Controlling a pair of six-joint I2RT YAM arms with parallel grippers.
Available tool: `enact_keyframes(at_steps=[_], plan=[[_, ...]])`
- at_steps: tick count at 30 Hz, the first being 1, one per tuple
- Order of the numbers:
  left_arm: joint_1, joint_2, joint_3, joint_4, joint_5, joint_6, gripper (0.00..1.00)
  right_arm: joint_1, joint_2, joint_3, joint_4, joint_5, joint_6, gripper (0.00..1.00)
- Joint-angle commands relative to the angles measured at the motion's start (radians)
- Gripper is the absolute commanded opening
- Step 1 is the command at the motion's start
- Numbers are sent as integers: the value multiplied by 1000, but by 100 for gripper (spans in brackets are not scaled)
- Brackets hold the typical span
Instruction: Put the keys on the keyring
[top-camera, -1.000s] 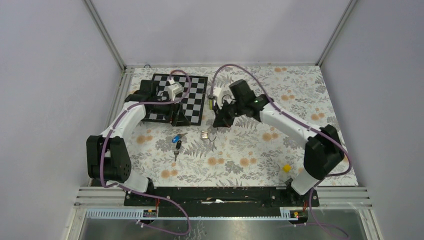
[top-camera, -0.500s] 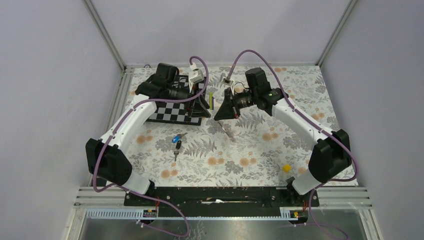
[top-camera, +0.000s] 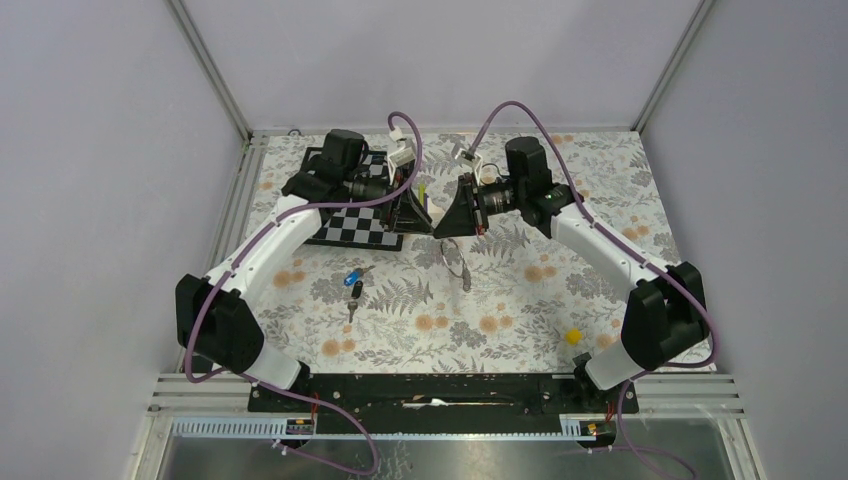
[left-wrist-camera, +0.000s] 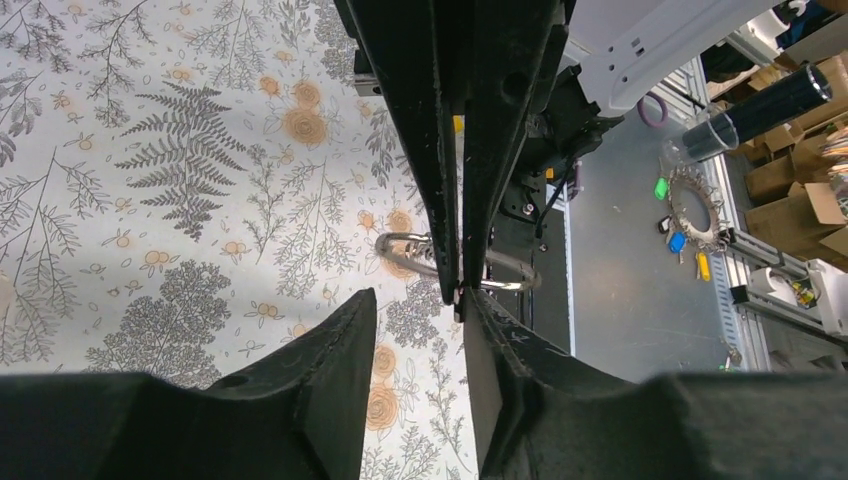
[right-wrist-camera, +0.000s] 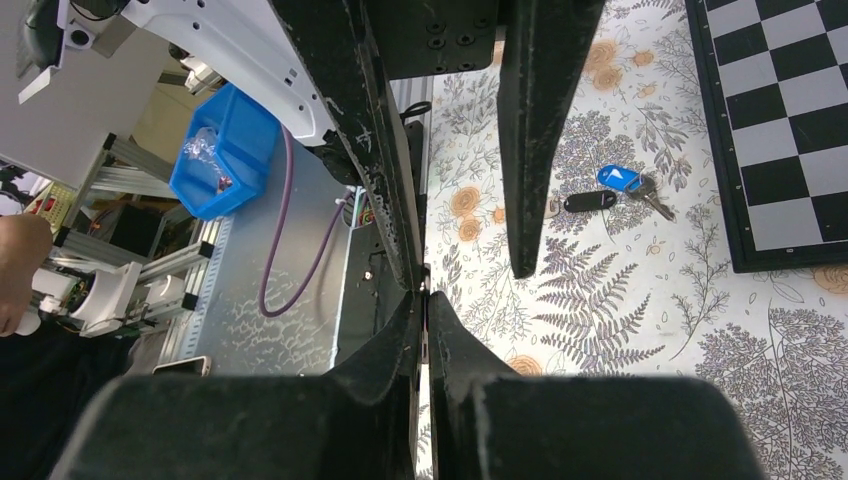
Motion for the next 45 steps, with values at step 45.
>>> enact_keyframes(at_steps=[45], plan=[[-32,-48,-101,293,89,-293,0,-43,-69,-91,160,75,90,17]])
